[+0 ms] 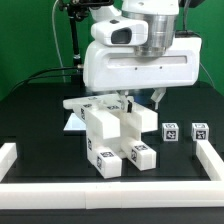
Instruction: Assemble chair
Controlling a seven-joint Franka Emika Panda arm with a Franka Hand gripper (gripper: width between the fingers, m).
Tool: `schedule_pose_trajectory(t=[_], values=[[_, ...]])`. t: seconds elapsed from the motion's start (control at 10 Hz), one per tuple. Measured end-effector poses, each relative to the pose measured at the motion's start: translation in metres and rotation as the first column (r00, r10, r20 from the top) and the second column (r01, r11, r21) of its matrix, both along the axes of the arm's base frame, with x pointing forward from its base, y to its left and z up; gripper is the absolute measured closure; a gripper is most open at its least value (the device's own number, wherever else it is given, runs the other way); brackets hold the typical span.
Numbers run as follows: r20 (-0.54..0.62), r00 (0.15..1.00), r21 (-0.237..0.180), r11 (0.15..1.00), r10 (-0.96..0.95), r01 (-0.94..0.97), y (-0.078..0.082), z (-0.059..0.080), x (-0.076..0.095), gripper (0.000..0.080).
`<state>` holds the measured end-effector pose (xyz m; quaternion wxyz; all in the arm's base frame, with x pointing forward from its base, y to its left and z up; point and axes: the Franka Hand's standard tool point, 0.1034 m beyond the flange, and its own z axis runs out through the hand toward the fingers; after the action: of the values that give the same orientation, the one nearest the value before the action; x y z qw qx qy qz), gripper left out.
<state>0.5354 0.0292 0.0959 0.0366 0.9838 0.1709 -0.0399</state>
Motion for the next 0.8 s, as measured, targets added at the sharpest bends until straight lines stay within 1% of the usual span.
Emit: schedule_pose_trajectory(t=[0.1, 0.2, 0.3, 0.4, 0.8], values=[[0.000, 1.000, 0.000, 1.000, 0.000, 0.000, 0.0000, -0.0001, 0.0000, 0.0228], [-0.001, 1.000, 0.000, 1.000, 0.000, 0.000, 0.0000, -0.0003, -0.0001, 0.0228], [-0.001, 1.000, 0.000, 1.000, 0.000, 0.000, 0.0000, -0.0004, -0.0002, 0.0166], [-0.001, 1.000, 0.000, 1.000, 0.000, 0.000, -0.0001, -0.0005, -0.0002, 0.0155], [-0.002, 1.000, 0.000, 1.000, 0.000, 0.000, -0.0001, -0.0009, -0.0004, 0.0151]])
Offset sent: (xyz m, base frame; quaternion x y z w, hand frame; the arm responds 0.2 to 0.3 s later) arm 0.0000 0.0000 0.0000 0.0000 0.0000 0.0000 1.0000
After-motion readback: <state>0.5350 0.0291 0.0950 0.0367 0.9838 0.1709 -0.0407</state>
